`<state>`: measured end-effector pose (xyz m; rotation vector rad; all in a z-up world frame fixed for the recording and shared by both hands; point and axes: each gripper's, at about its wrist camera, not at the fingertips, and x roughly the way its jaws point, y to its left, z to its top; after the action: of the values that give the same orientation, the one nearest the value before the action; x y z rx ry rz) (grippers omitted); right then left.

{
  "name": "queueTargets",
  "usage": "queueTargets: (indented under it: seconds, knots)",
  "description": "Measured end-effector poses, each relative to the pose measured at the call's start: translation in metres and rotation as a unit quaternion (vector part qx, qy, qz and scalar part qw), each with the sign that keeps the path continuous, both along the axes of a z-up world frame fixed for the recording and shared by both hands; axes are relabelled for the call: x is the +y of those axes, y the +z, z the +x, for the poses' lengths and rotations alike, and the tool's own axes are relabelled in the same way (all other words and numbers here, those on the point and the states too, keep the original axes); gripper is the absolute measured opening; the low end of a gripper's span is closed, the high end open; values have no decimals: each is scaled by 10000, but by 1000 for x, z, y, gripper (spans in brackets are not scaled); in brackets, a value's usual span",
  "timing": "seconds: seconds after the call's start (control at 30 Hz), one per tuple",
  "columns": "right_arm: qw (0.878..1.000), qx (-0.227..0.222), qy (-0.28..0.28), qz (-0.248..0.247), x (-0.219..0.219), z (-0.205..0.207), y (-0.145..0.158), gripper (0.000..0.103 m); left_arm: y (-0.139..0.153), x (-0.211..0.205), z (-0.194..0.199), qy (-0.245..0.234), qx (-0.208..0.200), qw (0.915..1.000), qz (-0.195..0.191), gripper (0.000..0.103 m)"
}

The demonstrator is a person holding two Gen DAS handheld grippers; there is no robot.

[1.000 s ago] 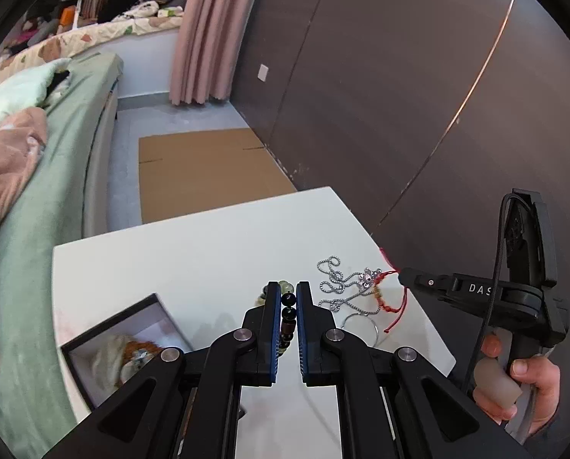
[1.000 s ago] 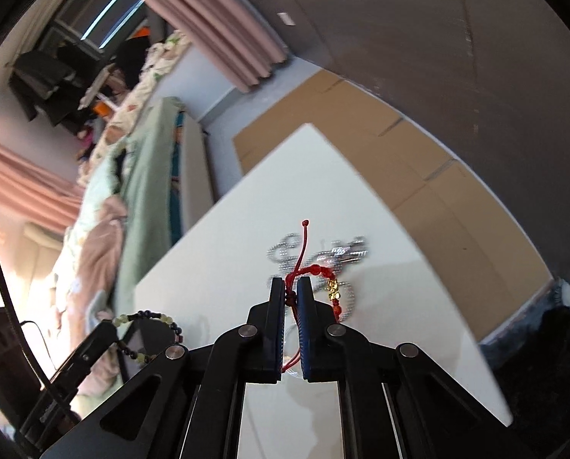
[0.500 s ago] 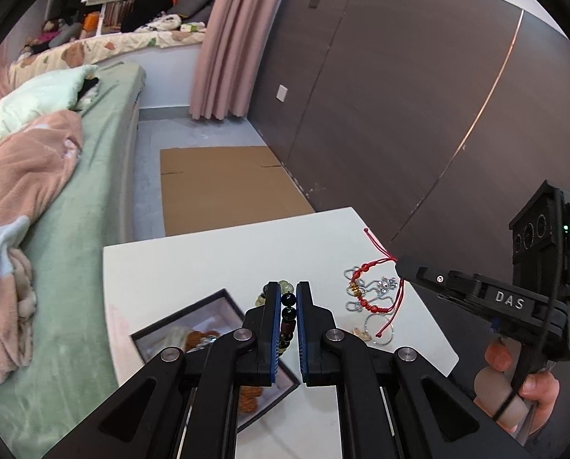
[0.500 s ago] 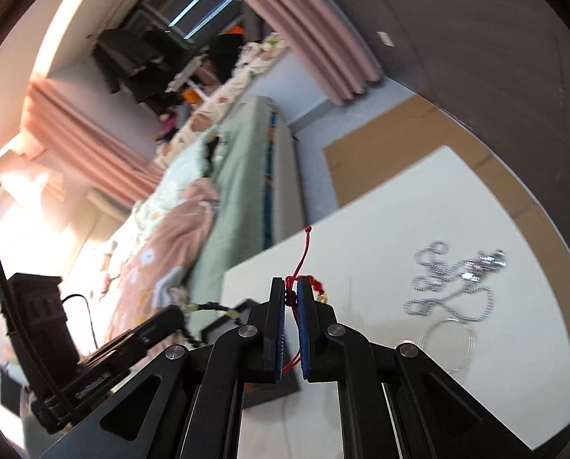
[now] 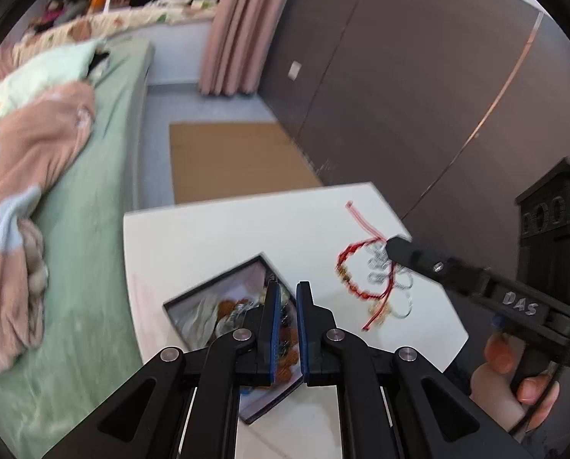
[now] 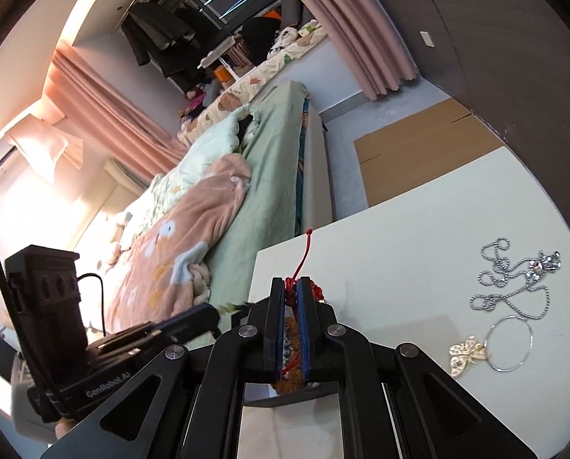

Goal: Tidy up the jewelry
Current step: 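Carry both bracelets to the black box and open the left gripper over it, then lower the red string bracelet into the box and open the right gripper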

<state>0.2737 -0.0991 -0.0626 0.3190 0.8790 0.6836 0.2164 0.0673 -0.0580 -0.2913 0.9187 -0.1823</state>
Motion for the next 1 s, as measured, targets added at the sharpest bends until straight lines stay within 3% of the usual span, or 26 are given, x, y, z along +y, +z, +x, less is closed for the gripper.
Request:
queueTargets:
  seconds: [0.1,0.17,0.2,0.27,0.67,0.73,0.8,0.87,1.0]
  knots:
    - [10000,25,40,39,5,0,-2,8,-8,11,2,149,189,9996,-114,11]
    - [9999,21,85,58,10,-1,-3,8,-7,19,0,291,169,9994,-102,26]
    - [9999,16,110,61,12,-2,-3,8,-7,23,0,330,144,9993,-135,53]
    - [9998,3,179,76,16,-4,-3,8,-3,30,-3,443,49,9988,-216,85]
    - [9960,176,811,336,53,-16,-11,9,4,76,-14,1043,-100,9941,-286,86]
    - [9957,321,855,177,59,-14,-16,20,3,82,-14,1117,-87,9932,-316,86]
    - [9962,422,742,155,56,-12,-20,56,1,85,-13,1156,-56,9926,-367,86]
    - [9976,408,547,117,49,-9,-20,63,2,84,-11,1143,-44,9927,-389,86]
    - [9982,461,356,119,33,-3,-16,63,6,77,-9,1049,-106,9936,-396,86]
